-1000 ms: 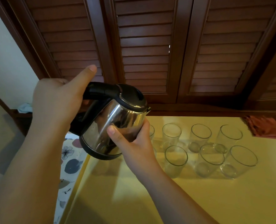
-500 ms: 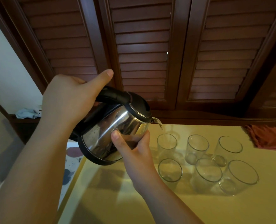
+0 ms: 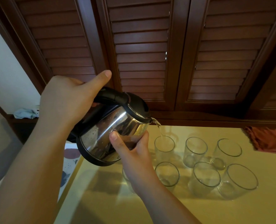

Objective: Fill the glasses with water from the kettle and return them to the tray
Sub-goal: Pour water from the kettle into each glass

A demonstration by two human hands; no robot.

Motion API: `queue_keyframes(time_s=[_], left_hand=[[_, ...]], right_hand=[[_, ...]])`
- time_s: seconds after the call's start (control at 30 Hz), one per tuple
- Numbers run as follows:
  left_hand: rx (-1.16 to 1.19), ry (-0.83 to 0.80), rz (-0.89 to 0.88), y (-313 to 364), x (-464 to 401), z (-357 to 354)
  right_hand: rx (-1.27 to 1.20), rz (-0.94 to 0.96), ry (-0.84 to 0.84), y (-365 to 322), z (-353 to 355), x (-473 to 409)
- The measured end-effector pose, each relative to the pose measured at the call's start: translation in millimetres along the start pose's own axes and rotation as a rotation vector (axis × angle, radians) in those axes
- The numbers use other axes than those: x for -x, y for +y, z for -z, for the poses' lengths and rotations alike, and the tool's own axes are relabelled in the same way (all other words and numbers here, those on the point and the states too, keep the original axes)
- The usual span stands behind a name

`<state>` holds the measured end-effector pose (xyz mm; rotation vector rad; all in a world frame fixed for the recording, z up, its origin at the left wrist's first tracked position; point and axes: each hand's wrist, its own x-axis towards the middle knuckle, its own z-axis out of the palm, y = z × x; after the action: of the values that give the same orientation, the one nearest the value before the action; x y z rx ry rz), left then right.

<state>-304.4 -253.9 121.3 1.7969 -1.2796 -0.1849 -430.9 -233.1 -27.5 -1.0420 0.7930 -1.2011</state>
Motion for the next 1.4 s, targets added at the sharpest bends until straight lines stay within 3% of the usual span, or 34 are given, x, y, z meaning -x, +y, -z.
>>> queue_keyframes(time_s=[1.4], left_hand=[[-0.054,-0.003,-0.045,0.3,-0.9,-9.6]], right_hand=[[-0.018,0.015,0.002,2.0,3.6,-4.4]])
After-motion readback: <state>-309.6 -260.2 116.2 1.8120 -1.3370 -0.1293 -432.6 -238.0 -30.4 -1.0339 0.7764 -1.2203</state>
